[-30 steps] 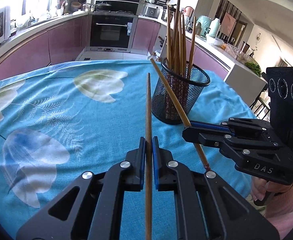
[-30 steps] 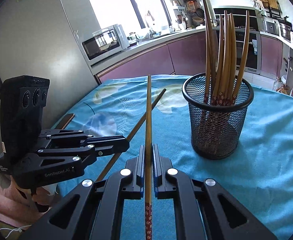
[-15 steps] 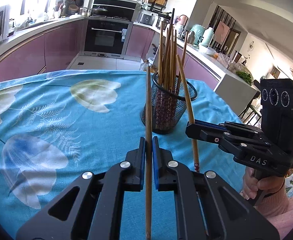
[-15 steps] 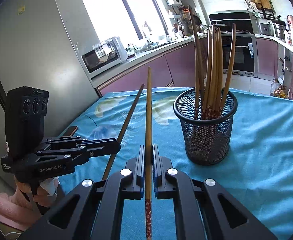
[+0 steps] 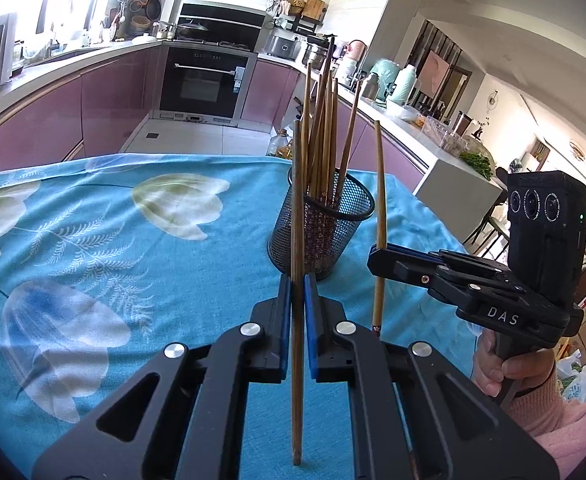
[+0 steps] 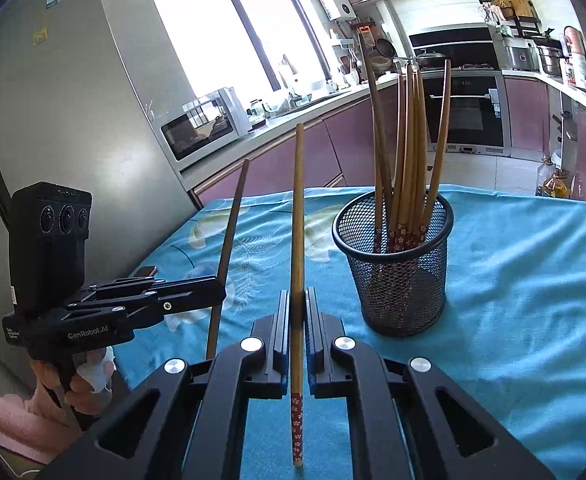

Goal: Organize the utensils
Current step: 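Lift both chopsticks upright and carry them over the mesh cup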

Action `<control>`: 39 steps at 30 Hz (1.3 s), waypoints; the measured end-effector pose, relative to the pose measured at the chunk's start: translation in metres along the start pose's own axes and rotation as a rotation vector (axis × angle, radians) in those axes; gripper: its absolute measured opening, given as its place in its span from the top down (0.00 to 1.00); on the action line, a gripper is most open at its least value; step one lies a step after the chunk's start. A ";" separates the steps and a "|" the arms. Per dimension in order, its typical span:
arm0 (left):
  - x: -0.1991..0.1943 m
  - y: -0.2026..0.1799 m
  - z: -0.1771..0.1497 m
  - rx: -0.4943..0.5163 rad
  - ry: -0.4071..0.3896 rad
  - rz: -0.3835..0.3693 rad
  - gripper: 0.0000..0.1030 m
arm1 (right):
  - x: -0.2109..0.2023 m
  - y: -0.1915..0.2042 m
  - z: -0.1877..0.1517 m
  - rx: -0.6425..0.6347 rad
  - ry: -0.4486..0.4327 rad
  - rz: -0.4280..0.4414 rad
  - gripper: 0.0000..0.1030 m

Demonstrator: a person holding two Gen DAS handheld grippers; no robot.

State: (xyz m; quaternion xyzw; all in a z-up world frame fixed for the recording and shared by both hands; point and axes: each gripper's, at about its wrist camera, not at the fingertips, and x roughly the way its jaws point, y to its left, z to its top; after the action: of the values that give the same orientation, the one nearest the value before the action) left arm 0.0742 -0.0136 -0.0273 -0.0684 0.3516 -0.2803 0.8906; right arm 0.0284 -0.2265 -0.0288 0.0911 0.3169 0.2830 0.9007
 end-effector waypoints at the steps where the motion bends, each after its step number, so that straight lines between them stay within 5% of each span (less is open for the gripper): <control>1: 0.000 0.000 0.001 0.000 -0.002 -0.002 0.93 | -0.001 -0.001 0.000 0.001 -0.004 -0.001 0.94; 39: -0.014 -0.014 0.018 0.030 -0.066 -0.012 0.93 | -0.020 -0.007 0.018 -0.005 -0.088 -0.012 0.94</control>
State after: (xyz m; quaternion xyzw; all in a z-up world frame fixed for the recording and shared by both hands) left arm 0.0720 -0.0190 -0.0014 -0.0664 0.3175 -0.2884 0.9009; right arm 0.0302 -0.2433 -0.0070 0.0992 0.2768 0.2742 0.9156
